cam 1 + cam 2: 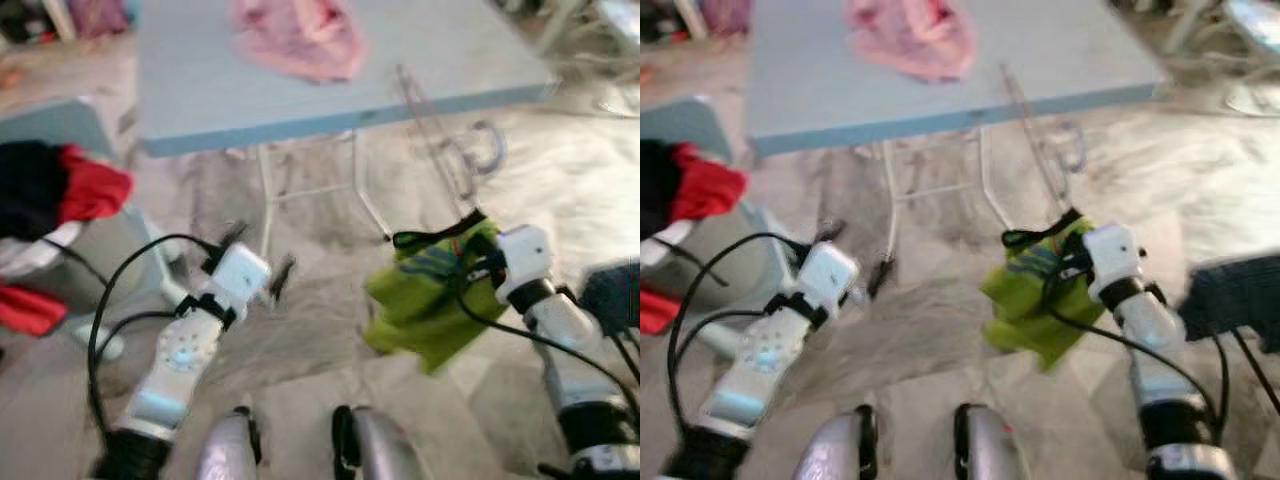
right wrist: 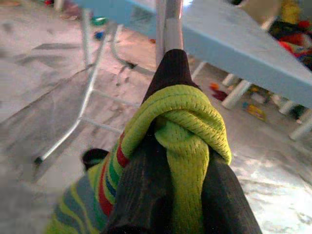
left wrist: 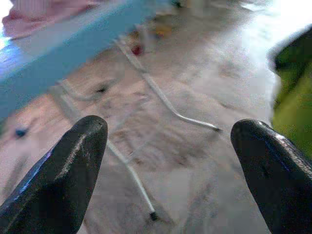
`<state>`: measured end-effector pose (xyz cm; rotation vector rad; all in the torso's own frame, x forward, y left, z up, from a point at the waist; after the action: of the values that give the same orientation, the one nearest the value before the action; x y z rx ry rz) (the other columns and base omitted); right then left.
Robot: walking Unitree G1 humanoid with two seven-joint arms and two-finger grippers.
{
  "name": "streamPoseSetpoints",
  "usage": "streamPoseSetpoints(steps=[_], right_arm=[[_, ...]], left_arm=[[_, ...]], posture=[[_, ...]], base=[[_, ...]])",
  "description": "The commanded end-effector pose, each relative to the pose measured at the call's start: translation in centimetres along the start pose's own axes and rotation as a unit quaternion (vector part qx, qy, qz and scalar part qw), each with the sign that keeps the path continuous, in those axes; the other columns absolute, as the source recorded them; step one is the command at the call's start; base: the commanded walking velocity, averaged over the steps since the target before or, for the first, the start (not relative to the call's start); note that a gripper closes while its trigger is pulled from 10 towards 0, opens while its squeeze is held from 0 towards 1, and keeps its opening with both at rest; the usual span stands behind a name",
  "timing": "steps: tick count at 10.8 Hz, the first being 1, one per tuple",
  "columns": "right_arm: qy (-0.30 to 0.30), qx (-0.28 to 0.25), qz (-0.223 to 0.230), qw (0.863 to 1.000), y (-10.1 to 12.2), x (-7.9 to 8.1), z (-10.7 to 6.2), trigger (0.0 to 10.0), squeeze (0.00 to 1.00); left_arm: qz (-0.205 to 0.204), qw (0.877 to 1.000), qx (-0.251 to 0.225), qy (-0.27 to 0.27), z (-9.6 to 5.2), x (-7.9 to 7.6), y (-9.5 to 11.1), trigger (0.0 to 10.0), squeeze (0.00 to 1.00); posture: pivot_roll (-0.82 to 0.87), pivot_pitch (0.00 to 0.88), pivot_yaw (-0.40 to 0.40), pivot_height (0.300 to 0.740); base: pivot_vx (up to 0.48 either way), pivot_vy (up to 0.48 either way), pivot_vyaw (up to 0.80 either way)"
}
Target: Hang hanger
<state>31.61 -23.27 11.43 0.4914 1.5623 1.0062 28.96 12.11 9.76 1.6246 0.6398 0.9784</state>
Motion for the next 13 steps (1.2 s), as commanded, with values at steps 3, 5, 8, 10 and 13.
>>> streamPoseSetpoints(steps=[3, 5, 8, 10, 13], right_arm=[[0.191, -0.025, -0.075, 0.978, 0.6, 1.8, -0.6, 10.0, 0.0], [0.265, -0.009, -0.119, 0.957, 0.2, 1.2, -1.4, 10.0, 0.0], [0.345, 0.024, -0.136, 0.928, -1.0, 1.9, -2.6, 10.0, 0.0], [0.406, 0.015, -0.128, 0.905, -0.7, 2.8, -3.6, 10.0, 0.0], [0.408, -0.003, -0.117, 0.905, 0.0, 3.1, -3.5, 10.0, 0.0]], left_arm=[[0.077, 0.978, 0.033, -0.193, -1.6, -2.7, -0.2, 10.0, 0.0], [0.105, 0.969, 0.043, -0.219, -1.9, -1.8, 0.2, 10.0, 0.0], [0.115, 0.966, 0.008, -0.233, -1.8, -1.2, 2.2, 10.0, 0.0], [0.105, 0.969, 0.023, -0.221, -1.8, 0.0, 1.3, 10.0, 1.0], [0.102, 0.965, 0.033, -0.24, -1.6, -1.2, 0.3, 10.0, 0.0]], posture=[[0.0, 0.217, -0.023, 0.74], [0.0, 0.221, -0.025, 0.74], [0.0, 0.225, -0.029, 0.74], [0.0, 0.225, -0.028, 0.74], [-0.02, 0.224, -0.029, 0.74]], base=[[0.0, 0.0, 0.0], [0.0, 0.0, 0.0], [0.0, 0.0, 0.0], [0.0, 0.0, 0.0], [0.0, 0.0, 0.0]])
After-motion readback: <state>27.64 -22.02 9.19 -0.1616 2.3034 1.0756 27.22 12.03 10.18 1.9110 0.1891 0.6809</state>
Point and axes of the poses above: a point about 5 cm out from each wrist's last joint towards the gripper, its own z axis pointing out of the wrist towards the gripper, its own y axis along the axis of the wrist's last joint, x = y × z, the point moved 2 cm from there along z, pointing out of the wrist towards the gripper, and after that the axes turned 12 degrees about -z, right-handed, at the moved point
